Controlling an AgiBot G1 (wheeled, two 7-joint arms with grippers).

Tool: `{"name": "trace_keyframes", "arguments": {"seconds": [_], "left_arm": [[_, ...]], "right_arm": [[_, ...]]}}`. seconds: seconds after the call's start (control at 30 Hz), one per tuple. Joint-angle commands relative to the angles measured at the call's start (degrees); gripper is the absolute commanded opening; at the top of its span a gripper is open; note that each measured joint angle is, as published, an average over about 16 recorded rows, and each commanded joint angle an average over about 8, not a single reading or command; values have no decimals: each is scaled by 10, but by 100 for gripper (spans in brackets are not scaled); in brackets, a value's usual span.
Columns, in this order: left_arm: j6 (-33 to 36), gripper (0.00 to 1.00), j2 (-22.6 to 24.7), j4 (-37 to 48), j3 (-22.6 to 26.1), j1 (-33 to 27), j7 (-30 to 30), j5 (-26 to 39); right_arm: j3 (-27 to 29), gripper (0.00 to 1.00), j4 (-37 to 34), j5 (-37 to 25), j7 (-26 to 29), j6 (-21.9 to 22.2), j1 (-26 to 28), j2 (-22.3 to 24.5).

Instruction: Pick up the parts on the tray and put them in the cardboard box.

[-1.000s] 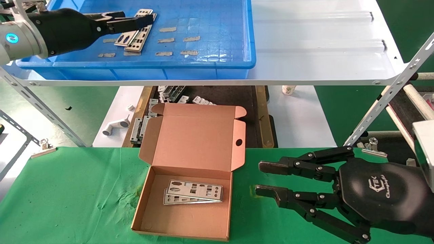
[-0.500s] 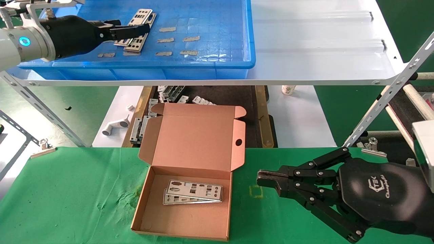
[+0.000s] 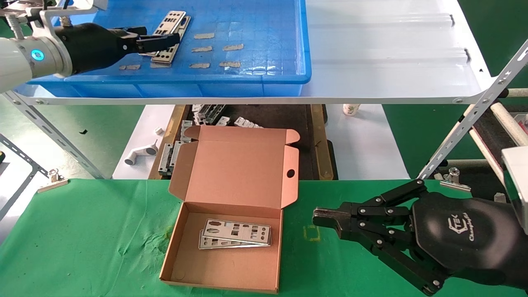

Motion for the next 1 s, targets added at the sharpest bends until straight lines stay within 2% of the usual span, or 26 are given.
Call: {"name": "trace_keyframes", "arguments": {"seconds": [0.03, 1.0], "left_arm": [[-4, 0, 2, 3, -1, 0, 4, -1], [-36, 0, 10, 14, -3, 0, 22, -4]], "right_arm": [[0, 0, 0, 0, 0, 0, 0, 0], [0, 0, 0, 0, 0, 0, 0, 0]]}}
